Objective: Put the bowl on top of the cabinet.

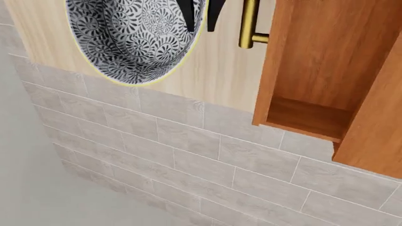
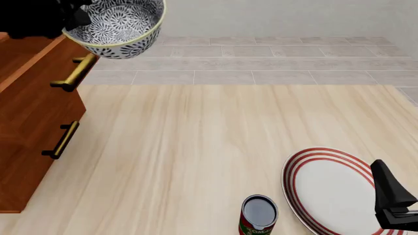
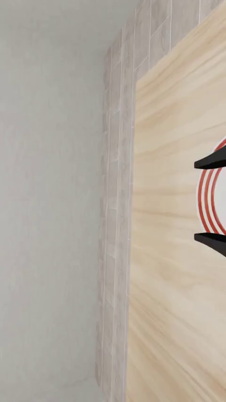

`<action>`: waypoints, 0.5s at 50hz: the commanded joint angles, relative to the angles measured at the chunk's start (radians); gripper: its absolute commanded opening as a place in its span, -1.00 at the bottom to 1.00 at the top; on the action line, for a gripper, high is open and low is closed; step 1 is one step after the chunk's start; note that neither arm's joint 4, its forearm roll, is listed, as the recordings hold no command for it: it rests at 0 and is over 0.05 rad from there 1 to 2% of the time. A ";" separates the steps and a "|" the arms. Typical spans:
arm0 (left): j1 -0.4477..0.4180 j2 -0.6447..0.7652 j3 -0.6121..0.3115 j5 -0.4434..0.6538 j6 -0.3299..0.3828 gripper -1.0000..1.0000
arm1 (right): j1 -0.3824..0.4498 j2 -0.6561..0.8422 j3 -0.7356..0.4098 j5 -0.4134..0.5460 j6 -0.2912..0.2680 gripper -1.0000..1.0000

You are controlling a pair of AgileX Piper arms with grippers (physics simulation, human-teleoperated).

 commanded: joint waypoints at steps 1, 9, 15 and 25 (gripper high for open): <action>0.057 -0.025 -0.022 0.026 0.014 -1.00 | 0.000 0.000 0.000 0.000 0.001 1.00; 0.109 -0.039 -0.044 0.044 -0.003 -1.00 | 0.003 0.000 0.000 0.000 -0.001 1.00; 0.144 -0.055 -0.011 0.023 -0.024 -1.00 | 0.006 0.001 0.000 0.000 -0.003 1.00; 0.171 -0.078 -0.004 0.021 -0.055 -1.00 | 0.010 0.001 0.000 -0.001 -0.008 1.00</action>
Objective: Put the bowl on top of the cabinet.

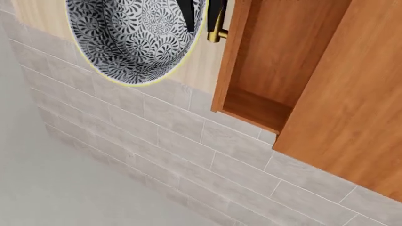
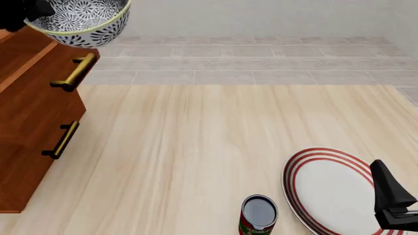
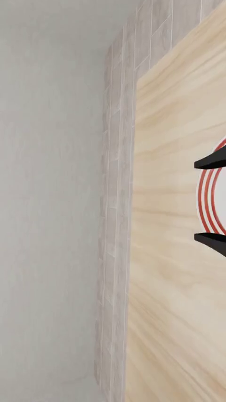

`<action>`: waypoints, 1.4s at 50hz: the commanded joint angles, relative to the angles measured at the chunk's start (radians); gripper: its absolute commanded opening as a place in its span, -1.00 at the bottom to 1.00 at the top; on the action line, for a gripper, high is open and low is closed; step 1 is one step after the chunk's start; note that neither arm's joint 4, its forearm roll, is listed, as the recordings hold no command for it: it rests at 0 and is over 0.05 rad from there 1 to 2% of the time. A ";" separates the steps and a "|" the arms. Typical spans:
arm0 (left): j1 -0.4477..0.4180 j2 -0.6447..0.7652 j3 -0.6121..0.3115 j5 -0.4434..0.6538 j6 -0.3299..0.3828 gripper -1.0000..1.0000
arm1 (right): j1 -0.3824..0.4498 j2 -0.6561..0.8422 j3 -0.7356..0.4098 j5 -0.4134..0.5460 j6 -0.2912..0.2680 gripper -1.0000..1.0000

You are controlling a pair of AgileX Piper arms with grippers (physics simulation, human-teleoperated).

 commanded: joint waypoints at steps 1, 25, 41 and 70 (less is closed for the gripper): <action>0.047 -0.025 0.003 -0.007 -0.026 -1.00 | 0.004 0.000 0.000 0.000 -0.004 1.00; 0.174 -0.051 0.012 0.000 -0.052 -1.00 | 0.011 0.000 0.000 0.003 -0.007 1.00; 0.220 -0.070 0.011 0.005 -0.095 -1.00 | 0.015 0.000 0.000 0.004 -0.009 1.00; 0.393 -0.045 -0.020 0.023 -0.135 -1.00 | 0.016 0.001 -0.001 0.002 -0.010 1.00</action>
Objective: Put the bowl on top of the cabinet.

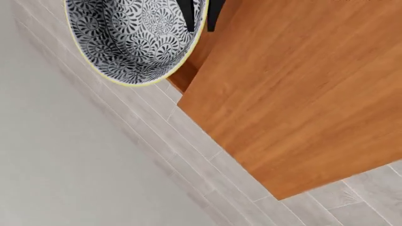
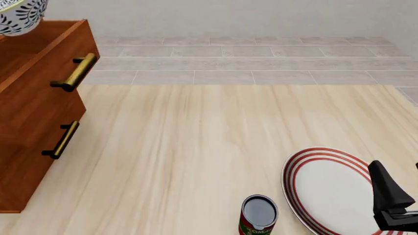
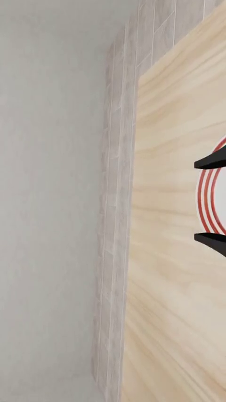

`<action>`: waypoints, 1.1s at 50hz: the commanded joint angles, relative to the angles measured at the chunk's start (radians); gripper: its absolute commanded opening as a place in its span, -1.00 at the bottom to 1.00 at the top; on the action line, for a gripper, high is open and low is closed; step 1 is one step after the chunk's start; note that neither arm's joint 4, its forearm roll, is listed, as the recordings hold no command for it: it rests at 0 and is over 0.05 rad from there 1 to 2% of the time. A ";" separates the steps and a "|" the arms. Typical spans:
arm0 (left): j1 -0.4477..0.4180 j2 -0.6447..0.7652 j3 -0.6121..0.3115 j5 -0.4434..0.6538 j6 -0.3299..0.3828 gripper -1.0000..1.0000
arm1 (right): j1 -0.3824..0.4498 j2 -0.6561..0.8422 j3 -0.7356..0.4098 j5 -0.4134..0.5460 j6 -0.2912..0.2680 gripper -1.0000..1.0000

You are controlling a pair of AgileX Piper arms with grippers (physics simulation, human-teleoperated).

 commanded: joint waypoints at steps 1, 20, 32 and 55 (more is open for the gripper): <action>0.061 0.015 -0.024 0.014 -0.005 -1.00 | 0.001 0.001 0.000 -0.001 -0.001 1.00; 0.171 0.037 -0.088 0.069 -0.037 -1.00 | 0.002 0.000 0.000 -0.003 -0.004 1.00; 0.243 0.047 -0.103 0.076 -0.056 -1.00 | 0.003 0.000 0.000 -0.003 -0.005 1.00; 0.294 0.054 -0.067 0.055 -0.097 -1.00 | 0.005 -0.001 0.000 0.000 -0.010 1.00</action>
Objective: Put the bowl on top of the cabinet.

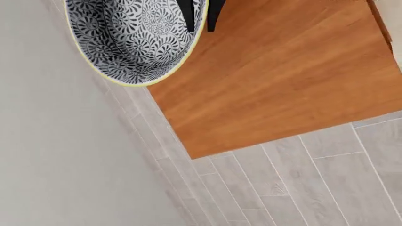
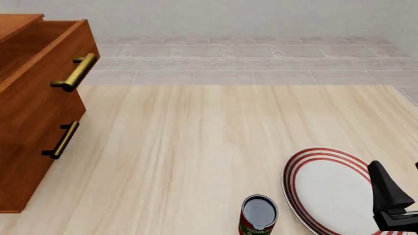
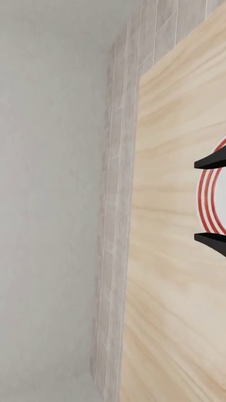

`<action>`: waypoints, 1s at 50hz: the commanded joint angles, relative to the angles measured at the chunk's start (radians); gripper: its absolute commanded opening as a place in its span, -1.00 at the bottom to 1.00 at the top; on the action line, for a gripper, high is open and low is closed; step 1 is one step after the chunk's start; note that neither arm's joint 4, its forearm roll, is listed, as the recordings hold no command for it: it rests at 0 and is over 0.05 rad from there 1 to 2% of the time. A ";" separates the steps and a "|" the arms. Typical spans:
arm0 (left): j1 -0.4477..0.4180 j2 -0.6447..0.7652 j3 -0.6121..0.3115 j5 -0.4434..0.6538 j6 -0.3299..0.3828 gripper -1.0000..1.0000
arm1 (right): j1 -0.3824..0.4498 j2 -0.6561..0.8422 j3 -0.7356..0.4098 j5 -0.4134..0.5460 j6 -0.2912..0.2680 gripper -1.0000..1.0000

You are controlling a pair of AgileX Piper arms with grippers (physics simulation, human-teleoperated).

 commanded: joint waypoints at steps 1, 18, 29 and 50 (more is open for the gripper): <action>0.025 -0.001 0.010 -0.011 -0.010 -1.00 | 0.000 0.000 0.000 0.001 -0.002 1.00; 0.034 0.005 0.037 -0.030 -0.016 -1.00 | -0.003 0.000 0.000 -0.001 0.000 1.00; 0.042 0.003 0.045 -0.030 -0.014 -1.00 | -0.004 0.000 0.000 -0.002 0.000 1.00; 0.050 0.010 0.103 -0.072 -0.029 -1.00 | -0.001 0.001 -0.001 -0.002 -0.004 1.00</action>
